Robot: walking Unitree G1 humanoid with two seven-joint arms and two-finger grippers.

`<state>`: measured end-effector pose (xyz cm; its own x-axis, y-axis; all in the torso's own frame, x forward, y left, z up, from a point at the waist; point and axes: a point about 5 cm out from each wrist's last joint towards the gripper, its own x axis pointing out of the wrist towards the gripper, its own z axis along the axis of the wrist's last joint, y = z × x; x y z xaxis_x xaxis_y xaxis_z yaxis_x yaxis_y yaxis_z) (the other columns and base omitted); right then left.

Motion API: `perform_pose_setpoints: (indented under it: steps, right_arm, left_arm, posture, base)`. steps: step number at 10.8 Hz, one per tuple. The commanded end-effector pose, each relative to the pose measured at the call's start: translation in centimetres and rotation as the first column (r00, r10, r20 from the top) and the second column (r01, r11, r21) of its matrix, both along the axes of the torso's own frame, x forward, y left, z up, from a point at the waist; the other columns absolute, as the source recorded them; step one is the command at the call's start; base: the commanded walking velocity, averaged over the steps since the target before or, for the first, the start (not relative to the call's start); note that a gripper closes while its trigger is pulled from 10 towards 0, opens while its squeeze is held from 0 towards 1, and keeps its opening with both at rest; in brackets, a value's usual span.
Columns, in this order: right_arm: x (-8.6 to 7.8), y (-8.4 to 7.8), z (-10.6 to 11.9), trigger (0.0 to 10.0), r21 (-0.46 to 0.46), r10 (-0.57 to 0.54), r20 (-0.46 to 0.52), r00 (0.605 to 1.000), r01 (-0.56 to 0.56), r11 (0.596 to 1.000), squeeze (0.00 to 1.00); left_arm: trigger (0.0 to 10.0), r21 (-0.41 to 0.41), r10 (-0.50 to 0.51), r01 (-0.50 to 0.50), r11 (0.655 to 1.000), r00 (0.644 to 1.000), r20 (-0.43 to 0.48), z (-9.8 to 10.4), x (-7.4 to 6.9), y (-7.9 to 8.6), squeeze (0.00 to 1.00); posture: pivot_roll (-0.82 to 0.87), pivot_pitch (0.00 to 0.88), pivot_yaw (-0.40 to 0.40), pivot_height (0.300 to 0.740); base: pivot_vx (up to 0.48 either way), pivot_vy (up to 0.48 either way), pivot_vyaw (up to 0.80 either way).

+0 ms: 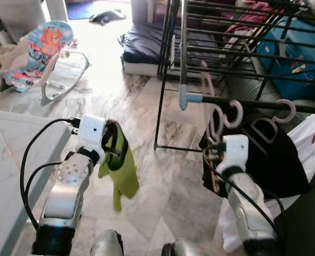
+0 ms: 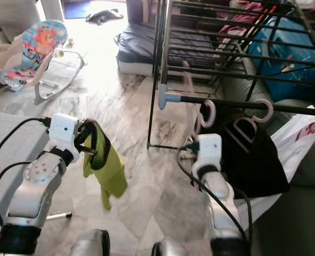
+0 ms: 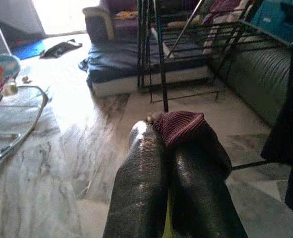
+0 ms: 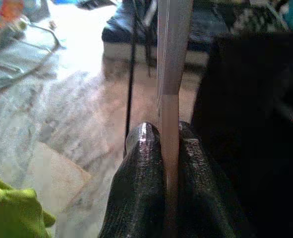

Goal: Hang hanger

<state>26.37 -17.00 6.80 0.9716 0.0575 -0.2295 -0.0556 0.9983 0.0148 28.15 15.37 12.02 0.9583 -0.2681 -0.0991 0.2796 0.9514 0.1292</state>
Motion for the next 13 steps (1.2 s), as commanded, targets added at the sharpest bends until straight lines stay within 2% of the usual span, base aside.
perform_pose_setpoints:
  steps: [1, 2, 3, 4, 6, 8, 9, 10, 12, 13]
  right_arm:
    - [-0.3, -0.3, 0.0, 10.0, 0.000, -0.018, -0.017, 1.000, 0.018, 1.000, 0.00]
    - [-1.1, -0.1, -0.1, 10.0, 0.008, -0.015, -0.027, 1.000, 0.015, 1.000, 0.00]
    - [-1.2, -0.3, 0.1, 10.0, -0.039, -0.005, 0.004, 1.000, 0.005, 0.999, 0.00]
    - [-1.1, -0.4, 0.3, 10.0, -0.065, -0.004, 0.018, 1.000, 0.005, 0.998, 0.00]
    - [-1.3, 0.4, 0.7, 10.0, 0.052, 0.016, 0.003, 1.000, -0.017, 0.999, 0.00]
    - [-2.0, 0.6, 0.3, 10.0, 0.066, -0.020, -0.011, 1.000, 0.021, 0.998, 0.00]
    - [-1.7, 0.7, 0.0, 10.0, 0.068, -0.023, -0.038, 0.999, 0.026, 0.997, 0.00]
    - [-1.2, 0.6, -0.1, 10.0, 0.011, -0.049, -0.058, 0.997, 0.050, 0.999, 0.00]
    - [-0.9, 0.7, -0.2, 10.0, -0.043, -0.069, -0.072, 0.995, 0.066, 0.997, 0.00]
    - [-1.0, 0.6, -0.2, 10.0, -0.018, -0.094, -0.069, 0.993, 0.093, 0.995, 0.00]
  left_arm:
    - [10.0, 0.001, -0.004, 0.004, 1.000, 1.000, 0.016, 0.1, -0.4, -0.3, 0.00]
    - [10.0, 0.025, -0.022, 0.022, 0.999, 1.000, 0.000, -0.7, -1.1, -0.3, 0.00]
    - [10.0, 0.065, -0.008, 0.009, 0.998, 1.000, -0.009, -1.7, -1.8, -0.3, 0.00]
    - [10.0, 0.066, -0.002, 0.002, 0.998, 1.000, -0.007, -1.7, -1.9, -0.3, 0.00]
    - [10.0, 0.068, -0.033, 0.033, 0.997, 0.999, 0.000, -1.0, -2.7, -0.8, 0.00]
    - [10.0, 0.064, -0.044, 0.045, 0.997, 0.999, -0.025, -1.5, -3.5, -0.9, 0.00]
    - [10.0, 0.068, -0.043, 0.044, 0.997, 0.999, -0.019, -1.4, -3.3, -1.1, 0.00]
    - [10.0, 0.070, -0.043, 0.044, 0.997, 0.999, -0.009, -1.0, -3.1, -1.2, 0.00]
    - [10.0, 0.073, -0.046, 0.046, 0.996, 0.999, -0.002, -0.6, -3.0, -1.1, 0.00]
    - [10.0, 0.076, -0.050, 0.050, 0.996, 0.999, -0.003, -0.6, -3.0, -1.1, 0.00]
  posture:
    - [0.00, 0.010, -0.066, 0.740]
    - [0.00, 0.012, -0.078, 0.740]
    - [0.01, 0.006, -0.079, 0.740]
    - [0.01, 0.011, -0.075, 0.740]
    - [0.02, 0.053, -0.067, 0.740]
    - [0.02, 0.067, -0.067, 0.740]
    - [0.02, 0.061, -0.073, 0.740]
    - [0.03, 0.063, -0.074, 0.740]
    - [0.02, 0.077, -0.073, 0.740]
    - [0.02, 0.079, -0.073, 0.740]
  base:
    - [0.000, 0.000, 0.00]
    - [0.000, 0.000, 0.00]
    - [0.000, 0.000, 0.00]
    - [0.000, 0.000, 0.00]
    - [0.000, 0.000, 0.00]
    - [-0.126, 0.000, 0.00]
    - [-0.247, 0.000, 0.00]
    - [-0.277, 0.000, 0.00]
    - [-0.277, 0.000, 0.00]
    - [-0.277, 0.000, 0.00]
